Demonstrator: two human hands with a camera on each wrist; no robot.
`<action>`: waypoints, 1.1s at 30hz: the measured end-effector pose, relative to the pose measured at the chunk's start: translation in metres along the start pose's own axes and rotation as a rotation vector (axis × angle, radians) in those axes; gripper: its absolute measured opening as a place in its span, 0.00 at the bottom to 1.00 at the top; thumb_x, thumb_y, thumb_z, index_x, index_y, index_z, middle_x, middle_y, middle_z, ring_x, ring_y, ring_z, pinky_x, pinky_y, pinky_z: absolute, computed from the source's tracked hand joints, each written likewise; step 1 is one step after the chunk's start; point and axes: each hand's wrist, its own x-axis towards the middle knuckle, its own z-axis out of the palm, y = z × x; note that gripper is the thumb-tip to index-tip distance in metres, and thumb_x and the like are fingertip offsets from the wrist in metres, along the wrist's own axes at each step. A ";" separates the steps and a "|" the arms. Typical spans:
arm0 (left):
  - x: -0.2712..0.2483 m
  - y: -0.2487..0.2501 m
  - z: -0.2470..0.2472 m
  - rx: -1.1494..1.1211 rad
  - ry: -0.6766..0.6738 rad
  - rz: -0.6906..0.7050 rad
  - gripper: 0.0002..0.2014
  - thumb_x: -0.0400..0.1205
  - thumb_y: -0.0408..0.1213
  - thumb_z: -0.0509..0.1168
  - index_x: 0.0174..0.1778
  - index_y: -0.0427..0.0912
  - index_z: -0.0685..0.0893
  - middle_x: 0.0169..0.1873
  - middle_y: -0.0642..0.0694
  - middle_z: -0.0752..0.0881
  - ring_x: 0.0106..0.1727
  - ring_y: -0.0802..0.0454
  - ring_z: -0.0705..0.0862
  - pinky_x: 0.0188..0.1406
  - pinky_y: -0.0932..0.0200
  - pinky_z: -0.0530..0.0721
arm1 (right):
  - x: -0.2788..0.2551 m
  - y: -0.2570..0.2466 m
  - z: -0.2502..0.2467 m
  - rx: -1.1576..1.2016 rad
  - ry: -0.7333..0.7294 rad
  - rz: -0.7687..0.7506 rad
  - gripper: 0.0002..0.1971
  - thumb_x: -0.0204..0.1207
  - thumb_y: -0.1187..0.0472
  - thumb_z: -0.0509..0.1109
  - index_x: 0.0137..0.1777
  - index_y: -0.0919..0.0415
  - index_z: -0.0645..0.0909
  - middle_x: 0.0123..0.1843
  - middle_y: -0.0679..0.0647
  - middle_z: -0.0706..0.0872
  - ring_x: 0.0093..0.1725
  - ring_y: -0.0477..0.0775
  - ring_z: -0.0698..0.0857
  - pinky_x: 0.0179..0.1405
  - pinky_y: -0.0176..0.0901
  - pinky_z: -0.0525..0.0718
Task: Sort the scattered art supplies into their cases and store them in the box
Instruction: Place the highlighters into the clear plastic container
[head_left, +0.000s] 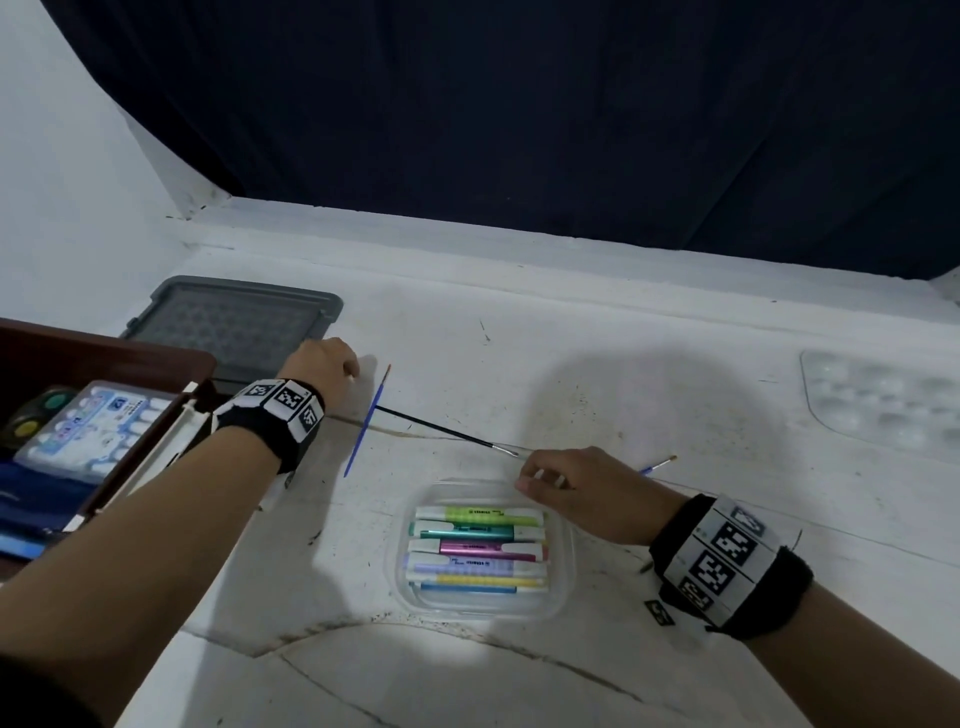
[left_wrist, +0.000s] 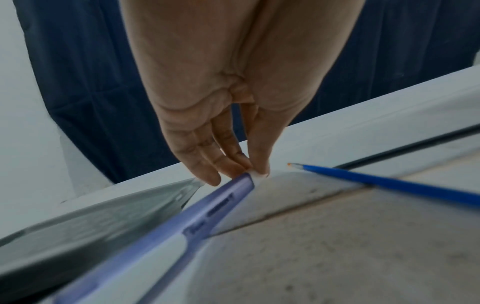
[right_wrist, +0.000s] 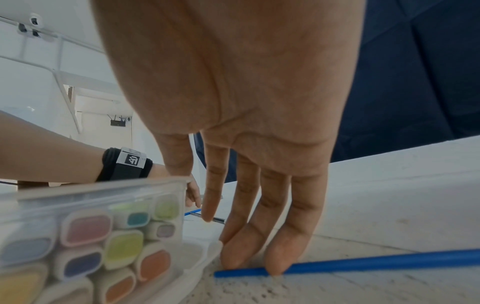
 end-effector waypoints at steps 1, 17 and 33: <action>-0.005 0.004 0.000 -0.012 -0.001 0.030 0.09 0.82 0.29 0.65 0.51 0.43 0.90 0.57 0.41 0.88 0.58 0.41 0.85 0.60 0.50 0.83 | -0.001 0.000 0.000 -0.006 0.004 -0.003 0.18 0.85 0.41 0.58 0.58 0.51 0.82 0.52 0.47 0.87 0.51 0.47 0.86 0.56 0.48 0.85; -0.167 0.092 -0.058 -0.995 0.278 0.240 0.09 0.85 0.32 0.67 0.58 0.46 0.89 0.49 0.52 0.93 0.51 0.55 0.90 0.56 0.62 0.86 | -0.016 0.011 0.016 0.000 0.114 -0.088 0.15 0.86 0.46 0.60 0.59 0.52 0.84 0.51 0.48 0.87 0.49 0.46 0.85 0.54 0.52 0.85; -0.216 0.095 -0.003 -1.997 0.198 -0.213 0.15 0.89 0.26 0.53 0.65 0.34 0.81 0.56 0.38 0.89 0.35 0.52 0.80 0.37 0.63 0.86 | -0.026 0.010 0.028 0.009 0.150 -0.083 0.12 0.86 0.48 0.61 0.63 0.50 0.80 0.55 0.49 0.85 0.53 0.46 0.83 0.56 0.48 0.84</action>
